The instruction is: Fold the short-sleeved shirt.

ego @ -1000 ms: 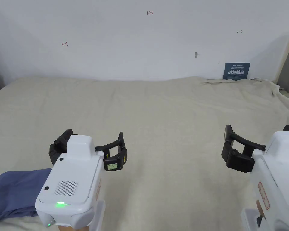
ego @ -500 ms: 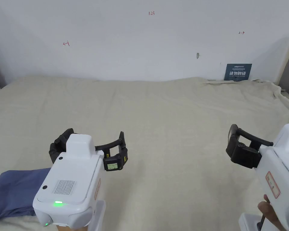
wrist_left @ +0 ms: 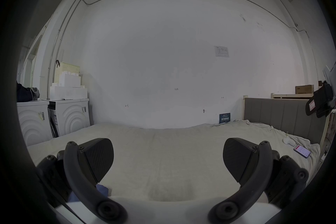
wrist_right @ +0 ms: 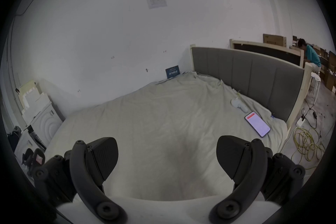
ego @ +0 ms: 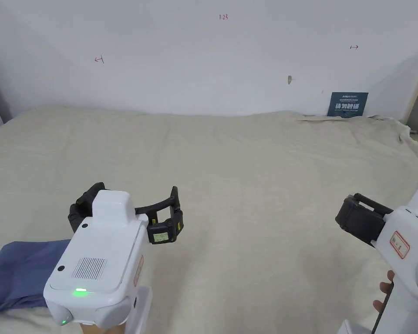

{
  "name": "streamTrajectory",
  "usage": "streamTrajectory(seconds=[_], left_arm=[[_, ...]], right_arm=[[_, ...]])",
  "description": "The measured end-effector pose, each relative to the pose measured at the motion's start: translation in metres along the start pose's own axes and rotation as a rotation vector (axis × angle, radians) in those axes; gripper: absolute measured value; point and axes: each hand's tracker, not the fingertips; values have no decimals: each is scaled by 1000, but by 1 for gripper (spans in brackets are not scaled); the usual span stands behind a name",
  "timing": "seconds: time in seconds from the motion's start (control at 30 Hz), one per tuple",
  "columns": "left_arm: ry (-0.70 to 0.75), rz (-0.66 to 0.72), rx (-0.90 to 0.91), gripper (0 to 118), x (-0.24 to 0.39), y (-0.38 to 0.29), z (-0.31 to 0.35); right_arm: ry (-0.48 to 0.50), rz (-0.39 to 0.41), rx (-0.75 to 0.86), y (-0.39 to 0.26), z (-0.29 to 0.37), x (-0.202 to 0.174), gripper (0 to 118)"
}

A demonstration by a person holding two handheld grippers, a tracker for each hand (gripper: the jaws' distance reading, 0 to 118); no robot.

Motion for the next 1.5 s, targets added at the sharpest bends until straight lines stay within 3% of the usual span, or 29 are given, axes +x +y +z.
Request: streamTrajectory(seconds=[0.2,0.47,0.73,0.9,1.03,1.5], left_arm=[[-2,-3,3,118,0,1,0],[-2,2,11,118,-1,4,1],[-2,1,17,118,0,4,1],[-1,2,22,118,0,3,2],[1,1,27,118,0,4,3],[3,-8,25,118,1,3,3]], right_arm=[[12,86,36,-3,2,-5,109],[11,88,52,-4,-2,-1,109],[176,137,261,-20,3,4,109],[118,193,351,-31,0,-2,109],[133,245,422,-40,-2,-3,109],[177,257,469,-43,2,-1,109]])
